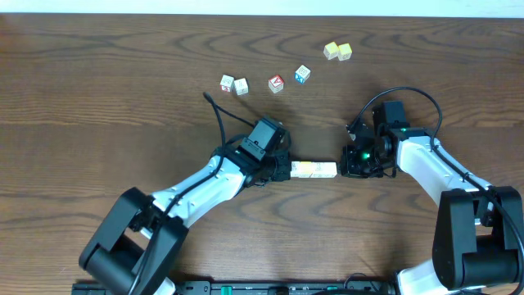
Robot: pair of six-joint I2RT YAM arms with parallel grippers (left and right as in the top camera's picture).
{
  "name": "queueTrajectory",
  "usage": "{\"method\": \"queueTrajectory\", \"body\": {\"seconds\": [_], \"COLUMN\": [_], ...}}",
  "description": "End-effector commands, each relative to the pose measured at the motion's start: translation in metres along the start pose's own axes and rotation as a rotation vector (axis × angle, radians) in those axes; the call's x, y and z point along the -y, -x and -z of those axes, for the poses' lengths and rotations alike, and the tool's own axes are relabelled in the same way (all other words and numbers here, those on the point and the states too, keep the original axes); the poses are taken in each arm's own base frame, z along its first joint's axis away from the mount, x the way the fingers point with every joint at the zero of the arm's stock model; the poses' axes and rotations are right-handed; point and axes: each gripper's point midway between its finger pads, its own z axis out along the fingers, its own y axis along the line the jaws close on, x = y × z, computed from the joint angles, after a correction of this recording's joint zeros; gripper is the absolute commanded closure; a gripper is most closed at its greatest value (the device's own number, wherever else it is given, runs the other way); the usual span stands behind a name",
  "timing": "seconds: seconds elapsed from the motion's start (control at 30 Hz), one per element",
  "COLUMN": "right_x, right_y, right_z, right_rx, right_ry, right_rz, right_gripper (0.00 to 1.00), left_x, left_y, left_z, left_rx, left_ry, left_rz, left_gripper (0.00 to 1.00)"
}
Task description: Lift 4 blocks
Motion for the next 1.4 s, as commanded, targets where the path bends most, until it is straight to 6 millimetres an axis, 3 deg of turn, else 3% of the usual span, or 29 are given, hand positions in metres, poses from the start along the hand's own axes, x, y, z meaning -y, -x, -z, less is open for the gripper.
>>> {"method": "queueTrajectory", "body": {"seconds": [0.0,0.77,1.37], "right_x": [-0.046,-0.06,-0.068], "right_y": [0.003,0.007,0.005], "right_z": [0.006,0.033,0.035], "right_rx": [-0.017,0.008,-0.002], "right_ry": [0.218,0.226,0.271], "right_rz": [0.012,0.03,0.019], "right_gripper": [0.99,0.99,0.99], "left_x": [0.036,0.04,0.051], "left_y": [-0.003,-0.005,-0.002], "left_z": [0.01,0.01,0.022], "left_rx": [-0.023,-0.036,-0.019], "left_ry": [-0.133,-0.156,-0.195], "left_rz": [-0.039,-0.041,-0.054], "left_gripper": [0.93,0.93,0.93]}}
